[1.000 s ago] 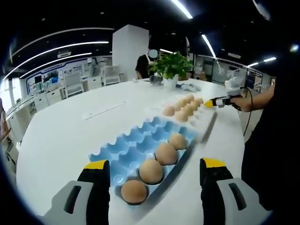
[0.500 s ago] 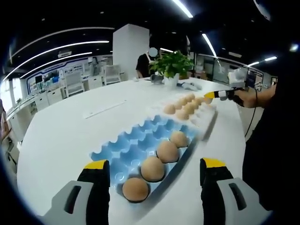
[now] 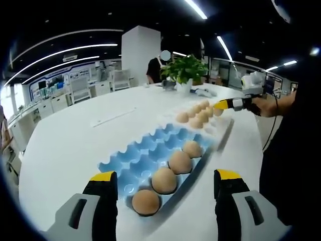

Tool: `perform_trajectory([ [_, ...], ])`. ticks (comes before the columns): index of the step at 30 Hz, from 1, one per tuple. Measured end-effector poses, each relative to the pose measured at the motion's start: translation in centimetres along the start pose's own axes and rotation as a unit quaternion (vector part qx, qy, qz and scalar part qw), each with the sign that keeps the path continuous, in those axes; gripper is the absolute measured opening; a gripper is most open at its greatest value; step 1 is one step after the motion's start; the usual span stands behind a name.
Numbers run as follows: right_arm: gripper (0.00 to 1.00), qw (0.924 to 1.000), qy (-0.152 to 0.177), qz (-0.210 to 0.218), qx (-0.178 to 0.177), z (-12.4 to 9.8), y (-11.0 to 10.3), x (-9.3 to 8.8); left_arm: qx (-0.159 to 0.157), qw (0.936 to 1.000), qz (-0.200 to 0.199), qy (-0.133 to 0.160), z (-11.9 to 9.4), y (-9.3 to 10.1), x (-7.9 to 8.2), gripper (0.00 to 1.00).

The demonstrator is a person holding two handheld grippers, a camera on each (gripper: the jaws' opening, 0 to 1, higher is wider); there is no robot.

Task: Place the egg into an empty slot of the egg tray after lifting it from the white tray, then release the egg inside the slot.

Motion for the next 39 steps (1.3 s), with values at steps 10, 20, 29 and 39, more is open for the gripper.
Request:
perform_trajectory([
  [10,0.26,0.9965,-0.008,-0.006,0.083,1.6,-5.3,-0.3,-0.001,1.0000,0.001,-0.001,0.0,0.1,0.1,0.78],
  [20,0.26,0.9867,-0.021,-0.038,0.157,3.0,-10.3,-0.8,0.002,1.0000,-0.001,-0.001,-0.1,0.1,0.0,0.78],
  [29,0.26,0.9795,-0.032,-0.055,0.191,4.5,-12.4,-1.5,0.005,1.0000,0.000,0.001,-0.3,0.1,0.2,0.78],
  [39,0.26,0.9740,-0.055,-0.067,0.209,5.3,-13.4,-3.4,0.001,1.0000,0.002,0.003,-0.2,0.2,0.4,0.78],
])
Point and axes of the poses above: the point that each gripper's makers call its tool centre point, and the gripper's own axes: z roughly forward along the fingers, y roughly to its right, x roughly out of its top, the point moved 2 cm from there along -z, roughly backward along the fingers, and after that the axes turned 4 degrees about -z, right-handed, at the moved point
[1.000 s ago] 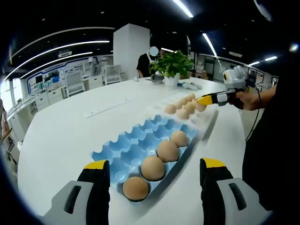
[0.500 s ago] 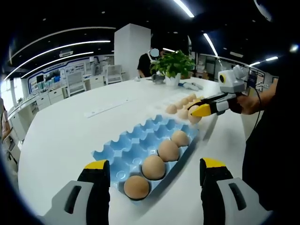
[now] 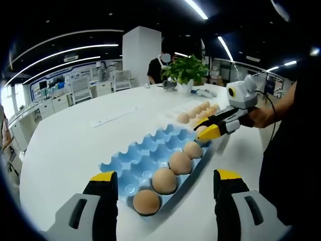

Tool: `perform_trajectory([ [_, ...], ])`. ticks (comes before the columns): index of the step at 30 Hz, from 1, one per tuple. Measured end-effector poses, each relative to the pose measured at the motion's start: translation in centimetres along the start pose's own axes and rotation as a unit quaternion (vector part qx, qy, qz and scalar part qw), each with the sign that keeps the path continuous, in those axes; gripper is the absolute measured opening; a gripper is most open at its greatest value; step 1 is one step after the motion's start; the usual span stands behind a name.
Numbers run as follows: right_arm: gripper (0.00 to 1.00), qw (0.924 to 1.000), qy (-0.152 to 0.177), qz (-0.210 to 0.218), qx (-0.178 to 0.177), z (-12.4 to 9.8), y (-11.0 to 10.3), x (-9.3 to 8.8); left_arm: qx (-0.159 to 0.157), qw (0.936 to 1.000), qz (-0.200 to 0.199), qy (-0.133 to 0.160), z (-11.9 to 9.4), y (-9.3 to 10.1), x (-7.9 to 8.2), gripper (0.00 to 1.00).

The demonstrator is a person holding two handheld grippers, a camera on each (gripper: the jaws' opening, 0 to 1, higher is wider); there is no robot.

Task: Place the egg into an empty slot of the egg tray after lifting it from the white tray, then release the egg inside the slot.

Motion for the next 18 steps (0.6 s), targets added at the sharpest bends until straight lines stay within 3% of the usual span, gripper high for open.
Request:
perform_trajectory([
  [8,0.27,0.9999,0.000,-0.013,0.004,0.54,-0.07,-0.21,0.001,1.0000,0.002,0.000,-0.06,-0.09,0.03,0.78],
  [13,0.27,0.9984,0.000,-0.055,0.013,0.59,-0.24,-0.40,-0.002,1.0000,0.003,-0.001,0.12,-0.05,0.04,0.77],
  [18,0.27,0.9976,-0.003,-0.068,0.014,0.72,-0.31,-0.41,-0.002,1.0000,0.003,0.001,0.27,-0.16,0.17,0.77],
])
Point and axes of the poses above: the point that each gripper's makers call its tool centre point, and the gripper's own axes: z roughly forward along the fingers, y roughly to its right, x roughly out of its top, the point moved 2 cm from there along -z, roughly backward along the fingers, and after that the axes turned 4 degrees about -z, right-handed, at the moved point
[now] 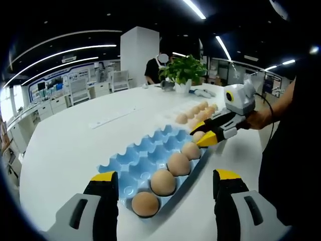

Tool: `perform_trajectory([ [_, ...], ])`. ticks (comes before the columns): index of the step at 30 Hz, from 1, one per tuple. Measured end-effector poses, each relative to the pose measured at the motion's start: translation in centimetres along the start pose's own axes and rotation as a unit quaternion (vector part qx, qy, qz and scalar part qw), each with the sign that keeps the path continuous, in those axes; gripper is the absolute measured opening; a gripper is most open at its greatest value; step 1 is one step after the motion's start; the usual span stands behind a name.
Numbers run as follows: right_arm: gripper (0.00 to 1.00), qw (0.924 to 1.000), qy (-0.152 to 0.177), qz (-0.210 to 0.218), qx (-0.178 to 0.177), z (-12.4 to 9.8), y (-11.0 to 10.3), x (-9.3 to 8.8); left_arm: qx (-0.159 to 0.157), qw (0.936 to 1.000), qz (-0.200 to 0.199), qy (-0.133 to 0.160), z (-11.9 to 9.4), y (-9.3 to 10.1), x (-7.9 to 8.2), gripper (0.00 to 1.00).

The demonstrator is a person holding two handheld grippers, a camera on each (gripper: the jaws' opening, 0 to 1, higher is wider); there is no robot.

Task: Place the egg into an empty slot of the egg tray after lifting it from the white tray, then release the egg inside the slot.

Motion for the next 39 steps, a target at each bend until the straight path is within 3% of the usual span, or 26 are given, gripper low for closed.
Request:
perform_trajectory([
  [10,0.27,1.0000,-0.001,-0.008,0.001,-0.1,0.0,0.0,0.016,0.9998,-0.013,0.007,-0.4,-1.0,-0.2,0.78],
  [21,0.28,0.9998,-0.007,-0.017,0.005,-0.7,-0.2,-0.2,0.017,0.9997,-0.011,0.009,-0.3,-0.9,0.0,0.77],
  [26,0.28,1.0000,-0.005,0.002,0.002,-1.7,0.0,-0.6,0.020,0.9997,-0.012,0.012,-0.4,-0.8,0.1,0.77],
  [34,0.27,0.9995,-0.001,0.027,-0.015,-3.9,0.6,-0.7,0.020,0.9996,-0.014,0.010,-0.6,-0.7,-0.2,0.77],
  [36,0.27,0.9991,0.000,0.033,-0.028,-4.5,1.3,-0.5,0.020,0.9996,-0.016,0.009,-0.5,-0.6,-0.3,0.77],
  [39,0.27,0.9962,0.028,0.052,-0.065,-5.5,2.9,0.5,0.016,0.9998,-0.011,0.006,-0.4,-0.4,-0.2,0.77],
])
Point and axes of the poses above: the point that each gripper's makers call its tool centre point, and the gripper's own axes: z roughly forward along the fingers, y roughly to its right, x roughly out of its top, the point moved 2 cm from there along -z, roughly backward along the fingers, and after that the axes turned 4 degrees about -z, right-handed, at the moved point
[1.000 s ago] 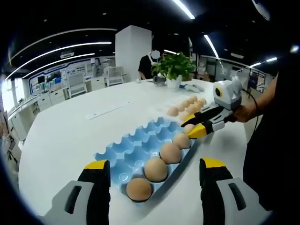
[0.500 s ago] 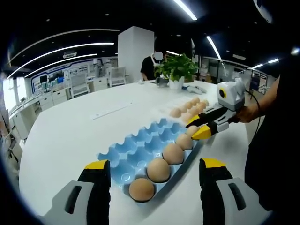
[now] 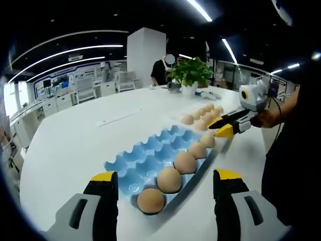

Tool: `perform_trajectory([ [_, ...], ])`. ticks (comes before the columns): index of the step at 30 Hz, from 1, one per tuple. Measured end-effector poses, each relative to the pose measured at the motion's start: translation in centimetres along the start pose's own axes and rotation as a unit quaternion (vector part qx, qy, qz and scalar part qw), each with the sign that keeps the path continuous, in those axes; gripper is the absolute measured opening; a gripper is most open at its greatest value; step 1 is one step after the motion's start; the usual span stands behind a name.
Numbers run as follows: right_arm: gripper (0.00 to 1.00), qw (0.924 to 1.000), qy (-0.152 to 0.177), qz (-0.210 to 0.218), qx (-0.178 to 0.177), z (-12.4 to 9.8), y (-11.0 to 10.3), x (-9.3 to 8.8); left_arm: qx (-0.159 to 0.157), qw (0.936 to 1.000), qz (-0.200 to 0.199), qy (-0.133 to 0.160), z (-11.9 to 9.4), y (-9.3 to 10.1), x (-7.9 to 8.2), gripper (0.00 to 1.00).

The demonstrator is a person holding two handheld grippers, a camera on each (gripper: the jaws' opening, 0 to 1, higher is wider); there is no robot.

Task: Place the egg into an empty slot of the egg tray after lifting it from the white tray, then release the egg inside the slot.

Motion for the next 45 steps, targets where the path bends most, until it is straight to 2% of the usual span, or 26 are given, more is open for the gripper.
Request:
perform_trajectory([
  [3,0.26,0.9995,0.009,0.010,-0.030,-0.2,1.4,0.4,0.002,1.0000,0.002,0.000,-0.1,-0.1,0.1,0.77],
  [7,0.26,0.9986,0.004,0.020,-0.048,0.4,2.7,0.2,0.005,1.0000,0.001,0.000,-0.1,-0.2,0.1,0.77],
  [9,0.26,0.9974,-0.003,0.020,-0.069,0.6,3.4,0.0,0.004,1.0000,0.000,0.000,-0.1,-0.2,0.0,0.77],
  [14,0.25,0.9976,-0.003,0.021,-0.066,1.4,3.5,0.3,0.004,1.0000,0.000,-0.001,-0.2,-0.3,0.0,0.77],
  [19,0.25,0.9973,-0.031,-0.022,-0.063,2.5,3.1,-0.1,0.003,1.0000,0.001,-0.002,-0.2,-0.4,0.1,0.77],
  [20,0.25,0.9953,-0.057,-0.049,-0.061,2.8,3.0,-0.7,0.003,1.0000,0.002,-0.002,-0.2,-0.4,0.1,0.77],
  [21,0.26,0.9931,-0.053,-0.078,-0.071,3.0,3.2,-0.4,0.003,1.0000,0.002,-0.002,-0.2,-0.4,0.1,0.77],
  [22,0.26,0.9922,-0.062,-0.080,-0.073,3.0,3.1,-0.6,0.002,1.0000,0.002,-0.002,-0.1,-0.4,0.1,0.77],
  [23,0.25,0.9868,-0.079,-0.118,-0.078,3.1,3.2,-0.8,0.002,1.0000,0.002,-0.002,-0.1,-0.4,0.1,0.77],
  [24,0.25,0.9830,-0.090,-0.137,-0.083,3.1,3.3,-0.9,0.002,1.0000,0.002,-0.002,-0.1,-0.4,0.2,0.77],
  [25,0.25,0.9783,-0.101,-0.164,-0.076,3.2,3.2,-1.1,0.002,1.0000,0.003,-0.001,-0.1,-0.4,0.2,0.77],
  [29,0.25,0.9815,-0.105,-0.141,-0.076,3.4,3.3,-0.7,-0.001,1.0000,0.003,-0.003,0.0,-0.4,0.2,0.77],
  [33,0.26,0.9772,-0.120,-0.156,-0.079,3.4,3.3,-0.7,-0.001,1.0000,0.001,-0.002,0.0,-0.5,0.2,0.77],
  [37,0.27,0.9692,-0.136,-0.193,-0.068,3.6,3.3,-0.7,-0.002,1.0000,0.001,-0.005,0.1,-0.6,0.2,0.77],
  [38,0.24,0.9708,-0.142,-0.186,-0.055,3.7,3.0,-0.8,-0.003,1.0000,0.002,-0.006,0.2,-0.5,0.2,0.77],
  [39,0.24,0.9718,-0.141,-0.176,-0.068,3.7,3.4,-0.7,-0.005,1.0000,0.003,-0.005,0.3,-0.5,0.2,0.77],
  [41,0.24,0.9719,-0.145,-0.176,-0.058,3.7,3.4,-0.8,-0.005,1.0000,0.003,-0.005,0.4,-0.5,0.3,0.77],
  [43,0.23,0.9755,-0.150,-0.151,-0.057,3.7,3.4,-0.8,-0.006,1.0000,0.003,-0.002,0.5,-0.5,0.5,0.77],
  [45,0.23,0.9770,-0.147,-0.143,-0.058,3.7,3.6,-0.7,-0.007,1.0000,0.004,-0.001,0.5,-0.5,0.6,0.77],
])
Point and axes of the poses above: the point that each gripper's makers call its tool centre point, and the gripper's own axes: z roughly forward along the fingers, y roughly to its right, x roughly out of its top, the point moved 2 cm from there along -z, roughly backward along the fingers, and after that the axes turned 4 degrees about -z, right-handed, at the moved point
